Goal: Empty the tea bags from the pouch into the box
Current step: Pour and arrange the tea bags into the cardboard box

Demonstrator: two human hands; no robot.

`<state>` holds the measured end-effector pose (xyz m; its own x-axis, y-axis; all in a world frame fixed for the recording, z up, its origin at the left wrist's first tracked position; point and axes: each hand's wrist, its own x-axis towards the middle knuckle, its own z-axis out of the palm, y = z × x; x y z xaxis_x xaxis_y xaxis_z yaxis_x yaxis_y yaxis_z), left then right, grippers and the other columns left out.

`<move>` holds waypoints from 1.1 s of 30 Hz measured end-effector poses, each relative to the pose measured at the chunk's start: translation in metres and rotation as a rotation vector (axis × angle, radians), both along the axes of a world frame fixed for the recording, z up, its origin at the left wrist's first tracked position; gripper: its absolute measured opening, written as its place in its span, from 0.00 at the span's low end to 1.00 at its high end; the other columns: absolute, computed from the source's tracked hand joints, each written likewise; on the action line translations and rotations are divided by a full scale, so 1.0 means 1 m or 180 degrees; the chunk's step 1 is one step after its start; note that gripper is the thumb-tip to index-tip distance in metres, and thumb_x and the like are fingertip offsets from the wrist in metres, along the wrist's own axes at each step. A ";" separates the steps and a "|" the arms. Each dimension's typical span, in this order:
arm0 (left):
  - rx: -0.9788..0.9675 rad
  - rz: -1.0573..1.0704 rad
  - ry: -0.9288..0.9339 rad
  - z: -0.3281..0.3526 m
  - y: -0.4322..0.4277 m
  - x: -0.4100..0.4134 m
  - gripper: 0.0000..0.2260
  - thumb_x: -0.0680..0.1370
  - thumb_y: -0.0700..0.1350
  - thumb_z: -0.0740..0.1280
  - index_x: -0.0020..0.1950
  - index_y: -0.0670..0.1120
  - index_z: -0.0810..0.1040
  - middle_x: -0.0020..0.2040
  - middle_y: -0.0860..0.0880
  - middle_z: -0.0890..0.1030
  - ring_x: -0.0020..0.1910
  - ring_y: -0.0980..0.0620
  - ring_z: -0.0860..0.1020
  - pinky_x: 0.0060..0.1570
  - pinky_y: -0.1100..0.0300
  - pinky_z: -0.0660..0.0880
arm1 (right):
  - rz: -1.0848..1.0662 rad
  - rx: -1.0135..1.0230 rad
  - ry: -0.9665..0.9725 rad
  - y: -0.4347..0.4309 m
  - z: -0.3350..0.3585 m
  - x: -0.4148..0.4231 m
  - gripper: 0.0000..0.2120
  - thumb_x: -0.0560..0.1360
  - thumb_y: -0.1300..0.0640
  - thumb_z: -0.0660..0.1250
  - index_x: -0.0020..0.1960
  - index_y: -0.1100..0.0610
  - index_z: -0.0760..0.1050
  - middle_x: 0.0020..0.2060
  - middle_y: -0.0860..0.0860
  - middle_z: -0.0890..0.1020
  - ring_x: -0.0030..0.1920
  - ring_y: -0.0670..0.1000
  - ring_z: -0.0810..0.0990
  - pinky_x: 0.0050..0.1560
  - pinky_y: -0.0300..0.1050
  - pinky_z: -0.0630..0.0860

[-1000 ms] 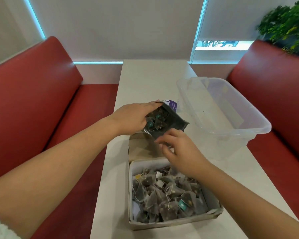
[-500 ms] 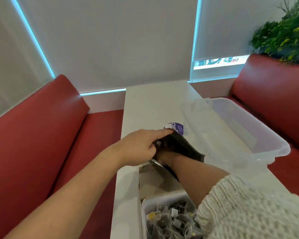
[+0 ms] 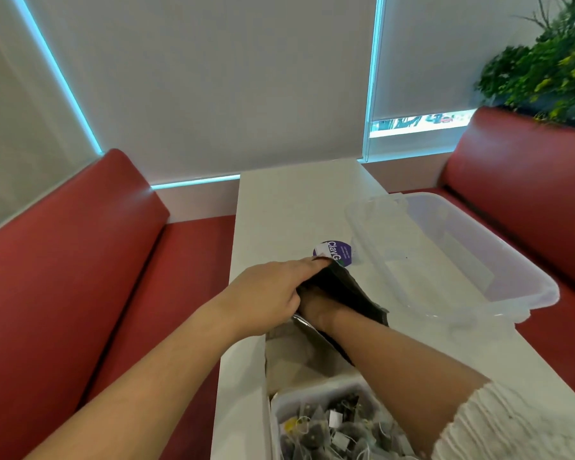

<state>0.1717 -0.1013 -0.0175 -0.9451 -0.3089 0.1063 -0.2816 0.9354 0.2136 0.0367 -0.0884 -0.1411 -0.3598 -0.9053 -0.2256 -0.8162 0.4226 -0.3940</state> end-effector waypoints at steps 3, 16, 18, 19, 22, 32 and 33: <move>-0.0158 0.0051 -0.0049 -0.005 -0.003 -0.003 0.31 0.76 0.37 0.57 0.76 0.59 0.56 0.74 0.58 0.66 0.64 0.53 0.72 0.50 0.65 0.65 | 0.0174 0.0060 0.0498 0.017 0.027 0.005 0.21 0.78 0.56 0.61 0.70 0.57 0.67 0.66 0.57 0.73 0.64 0.60 0.72 0.67 0.53 0.68; -0.0572 -0.0012 -0.0344 -0.021 0.009 -0.014 0.31 0.76 0.42 0.62 0.76 0.55 0.53 0.77 0.55 0.57 0.61 0.47 0.75 0.44 0.59 0.69 | 0.0724 -0.1211 0.0218 0.161 0.080 0.013 0.13 0.74 0.57 0.66 0.58 0.52 0.74 0.47 0.48 0.71 0.40 0.45 0.71 0.38 0.29 0.64; -0.0595 0.0040 -0.0350 -0.027 0.009 -0.013 0.31 0.76 0.42 0.61 0.77 0.55 0.52 0.78 0.56 0.55 0.60 0.45 0.75 0.43 0.58 0.68 | 0.0868 -0.1178 0.0286 0.177 0.069 0.015 0.15 0.75 0.56 0.65 0.61 0.50 0.73 0.48 0.47 0.70 0.42 0.46 0.71 0.40 0.30 0.64; -0.0598 0.0080 -0.0335 -0.029 0.007 -0.012 0.31 0.77 0.41 0.60 0.77 0.55 0.52 0.78 0.56 0.55 0.60 0.45 0.75 0.43 0.58 0.69 | 0.0963 -0.1185 0.0342 0.184 0.061 0.015 0.15 0.75 0.55 0.64 0.61 0.50 0.72 0.49 0.47 0.70 0.44 0.46 0.71 0.42 0.32 0.66; -0.0633 0.0134 -0.0283 -0.035 0.004 -0.010 0.32 0.76 0.38 0.58 0.77 0.55 0.51 0.78 0.56 0.55 0.59 0.43 0.76 0.46 0.54 0.74 | 0.1190 -0.0965 0.0393 0.203 0.035 0.017 0.14 0.76 0.50 0.57 0.59 0.50 0.72 0.52 0.50 0.71 0.48 0.49 0.72 0.47 0.39 0.70; -0.0546 0.0070 -0.0080 -0.038 0.002 -0.008 0.30 0.77 0.38 0.59 0.76 0.55 0.55 0.76 0.53 0.62 0.62 0.44 0.75 0.51 0.51 0.75 | 0.1386 -0.0421 0.0754 0.222 0.036 0.018 0.20 0.75 0.39 0.56 0.65 0.39 0.71 0.60 0.45 0.72 0.58 0.48 0.69 0.54 0.44 0.73; -0.0546 0.0069 -0.0049 -0.038 0.001 -0.007 0.30 0.76 0.37 0.59 0.76 0.55 0.56 0.76 0.54 0.62 0.61 0.43 0.76 0.49 0.51 0.75 | 0.1307 -0.0614 0.0788 0.220 0.040 0.019 0.18 0.74 0.40 0.56 0.60 0.41 0.76 0.56 0.45 0.75 0.54 0.48 0.71 0.50 0.44 0.76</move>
